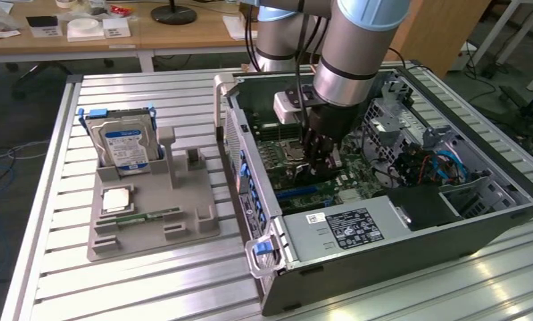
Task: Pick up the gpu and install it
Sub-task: 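Insert the gpu into the slot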
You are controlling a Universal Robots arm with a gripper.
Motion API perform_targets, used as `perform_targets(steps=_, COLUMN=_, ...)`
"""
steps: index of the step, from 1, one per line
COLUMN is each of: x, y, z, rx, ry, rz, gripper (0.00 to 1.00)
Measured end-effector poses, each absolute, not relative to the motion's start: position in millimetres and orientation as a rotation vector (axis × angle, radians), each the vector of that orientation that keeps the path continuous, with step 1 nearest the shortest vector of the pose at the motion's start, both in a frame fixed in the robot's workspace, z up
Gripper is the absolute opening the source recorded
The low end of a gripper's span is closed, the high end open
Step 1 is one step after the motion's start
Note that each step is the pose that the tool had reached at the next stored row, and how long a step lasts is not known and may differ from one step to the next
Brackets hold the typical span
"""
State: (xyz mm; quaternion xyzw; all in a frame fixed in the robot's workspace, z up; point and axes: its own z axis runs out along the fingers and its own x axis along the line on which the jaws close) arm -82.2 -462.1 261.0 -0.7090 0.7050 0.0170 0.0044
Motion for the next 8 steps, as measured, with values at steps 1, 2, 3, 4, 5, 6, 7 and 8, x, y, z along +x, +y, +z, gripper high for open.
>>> perform_targets(steps=1, x=-82.4, y=-462.2, z=260.8, rx=-2.221, ry=2.209, rz=0.053, gripper=0.27)
perform_targets(steps=2, x=-82.4, y=-462.2, z=260.8, rx=-2.221, ry=2.209, rz=0.053, gripper=0.27)
perform_targets(steps=3, x=-82.4, y=-462.2, z=260.8, rx=-2.221, ry=2.209, rz=0.053, gripper=0.27)
perform_targets(steps=4, x=-82.5, y=-462.1, z=260.6, rx=-2.221, ry=2.208, rz=0.053, gripper=0.27)
perform_targets(steps=5, x=-82.5, y=-462.1, z=260.4, rx=-2.221, ry=2.209, rz=0.053, gripper=0.27)
perform_targets(steps=6, x=-82.5, y=-462.1, z=260.0, rx=-2.221, ry=2.208, rz=0.053, gripper=0.27)
perform_targets(steps=7, x=-82.6, y=-462.1, z=259.7, rx=-2.221, ry=2.209, rz=0.053, gripper=0.27)
perform_targets(steps=8, x=-82.7, y=-462.1, z=259.5, rx=-2.221, ry=2.209, rz=0.053, gripper=0.27)
